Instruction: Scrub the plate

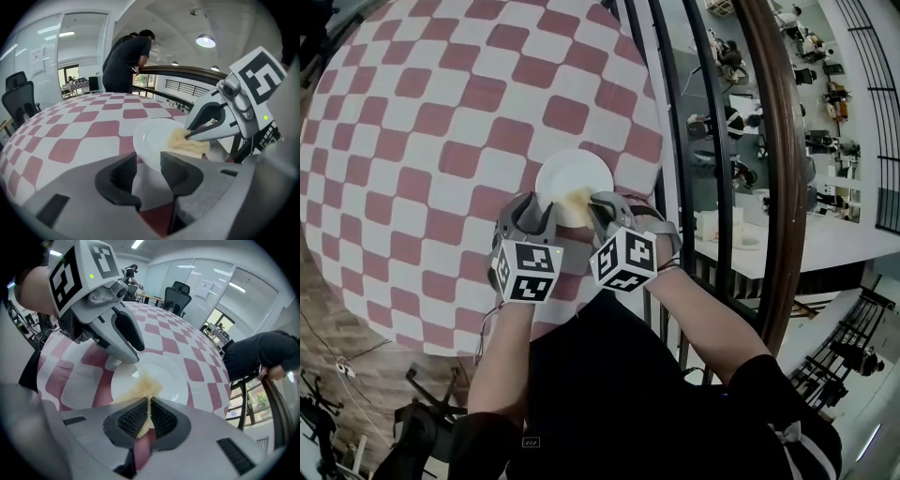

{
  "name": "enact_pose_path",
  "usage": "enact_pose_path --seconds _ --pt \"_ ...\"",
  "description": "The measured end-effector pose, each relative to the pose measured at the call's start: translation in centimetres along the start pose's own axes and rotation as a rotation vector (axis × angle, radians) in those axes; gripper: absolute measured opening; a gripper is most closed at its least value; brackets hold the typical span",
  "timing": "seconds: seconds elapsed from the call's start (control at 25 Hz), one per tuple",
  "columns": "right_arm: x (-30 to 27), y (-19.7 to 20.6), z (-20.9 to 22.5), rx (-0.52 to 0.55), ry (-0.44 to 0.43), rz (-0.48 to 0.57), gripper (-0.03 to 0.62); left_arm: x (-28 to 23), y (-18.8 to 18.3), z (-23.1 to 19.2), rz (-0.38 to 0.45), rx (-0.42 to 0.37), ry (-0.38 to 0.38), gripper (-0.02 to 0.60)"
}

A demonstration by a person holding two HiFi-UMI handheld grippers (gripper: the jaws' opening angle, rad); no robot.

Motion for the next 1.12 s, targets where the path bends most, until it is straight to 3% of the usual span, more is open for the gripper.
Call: enact_pose_path --seconds 0.24,0.36,0.48,0.56,0.64,0.76,0.92,1.12 --pt "0.4 2.6 4.3 -0.064 0.105 -0.037 0.031 0.0 0.3 -0.2 0.018 0.065 0.013 0.152" --pt "1.0 2.9 7.1 -0.200 0.137 -0.008 0.031 -0.1 0.4 -0.3 0.025 0.099 0.027 0.151" --pt "1.6 0.7 7.6 -0.367 0.026 0.133 0.031 -0.1 0.3 -0.4 0.031 0.114 0.048 0.149" --pt "0.9 -1.3 6.2 -0.403 -0.085 0.194 0.031 -0.1 0.4 -0.5 0.035 0.124 0.061 0.139" --pt "-0.2 -3.1 4.3 -0.370 -0.166 0.195 0.031 -0.1 0.4 -0.5 0.039 0.131 0.065 0.137" --pt "-2.1 -4.5 2.1 -0.283 -0.199 0.145 0.031 0.0 0.4 -0.5 0.045 0.132 0.061 0.137" --pt "-3.2 -4.7 2.6 -0.239 -0.160 0.129 0.031 0.0 0.4 -0.4 0.049 0.124 0.054 0.137" --pt "-3.8 -4.1 6.0 -0.200 -0.027 0.106 0.031 -0.1 0.4 -0.3 0.052 0.123 0.047 0.137"
Point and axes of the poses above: the fingertips, and each gripper's own axes: x backward along the fingers, z to its right, y out of its underside, the point moved 7 cm from there along x, backward along the fingers, and after that the axes turned 6 degrees about -x, right-handed, at the moved point
